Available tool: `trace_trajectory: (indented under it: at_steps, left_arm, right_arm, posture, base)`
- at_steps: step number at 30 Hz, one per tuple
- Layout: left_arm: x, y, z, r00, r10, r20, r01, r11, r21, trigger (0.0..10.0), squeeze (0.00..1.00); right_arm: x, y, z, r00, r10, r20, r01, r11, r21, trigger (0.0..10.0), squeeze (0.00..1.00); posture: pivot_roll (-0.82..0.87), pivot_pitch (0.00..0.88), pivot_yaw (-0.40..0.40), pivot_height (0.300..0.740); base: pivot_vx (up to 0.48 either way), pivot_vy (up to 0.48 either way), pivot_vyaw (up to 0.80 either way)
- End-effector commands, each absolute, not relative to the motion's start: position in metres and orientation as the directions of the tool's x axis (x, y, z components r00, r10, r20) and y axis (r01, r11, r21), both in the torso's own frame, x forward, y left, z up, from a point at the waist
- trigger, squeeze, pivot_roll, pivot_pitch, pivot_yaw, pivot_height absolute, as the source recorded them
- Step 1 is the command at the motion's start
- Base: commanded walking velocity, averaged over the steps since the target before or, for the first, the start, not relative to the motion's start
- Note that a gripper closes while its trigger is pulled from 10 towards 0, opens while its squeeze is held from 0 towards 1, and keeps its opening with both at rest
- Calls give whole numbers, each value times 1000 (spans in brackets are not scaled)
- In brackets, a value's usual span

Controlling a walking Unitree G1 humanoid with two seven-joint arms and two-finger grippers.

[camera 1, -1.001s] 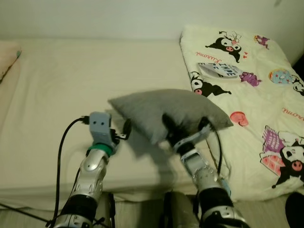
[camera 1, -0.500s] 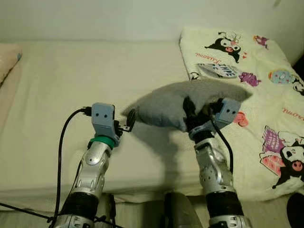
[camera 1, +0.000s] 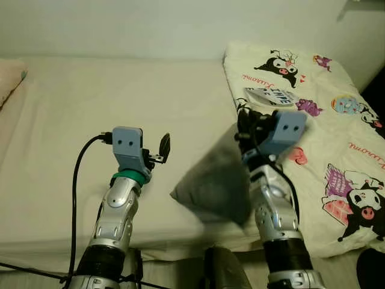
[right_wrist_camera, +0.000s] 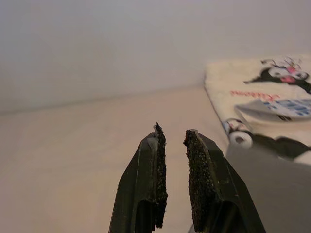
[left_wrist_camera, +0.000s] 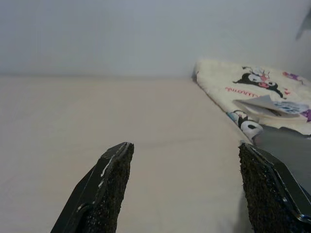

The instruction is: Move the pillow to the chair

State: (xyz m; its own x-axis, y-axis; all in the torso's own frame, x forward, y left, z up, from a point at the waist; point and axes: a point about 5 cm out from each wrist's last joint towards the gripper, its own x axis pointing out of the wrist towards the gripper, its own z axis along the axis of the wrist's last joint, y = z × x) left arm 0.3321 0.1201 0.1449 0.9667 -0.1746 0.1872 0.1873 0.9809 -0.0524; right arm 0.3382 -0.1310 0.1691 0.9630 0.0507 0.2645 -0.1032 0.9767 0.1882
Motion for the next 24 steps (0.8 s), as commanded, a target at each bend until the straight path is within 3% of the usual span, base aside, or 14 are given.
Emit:
trace_trajectory:
  at_steps: [1,11,17,24]
  left_arm:
    - [329,118,139,972,-172,158,181,982,-47,10000,0]
    - [328,124,132,983,-145,114,152,987,-58,10000,0]
    - [327,123,118,977,-205,61,207,978,-27,10000,0]
    - [330,124,112,971,-240,18,239,971,26,10000,0]
  right_arm:
    - [335,-134,153,981,46,188,-82,979,187,10000,0]
    - [333,-146,126,998,-16,57,4,977,212,10000,0]
    - [330,-155,114,998,-57,6,54,976,211,10000,0]
    - [326,-161,96,994,-66,-82,76,990,121,10000,0]
  posture:
    - [-38,1,-23,623]
    - [-48,10,-17,623]
    - [-53,18,-14,623]
    - [-65,31,5,623]
  base:
    - [0,0,0]
    - [0,0,0]
    - [0,0,0]
    - [0,0,0]
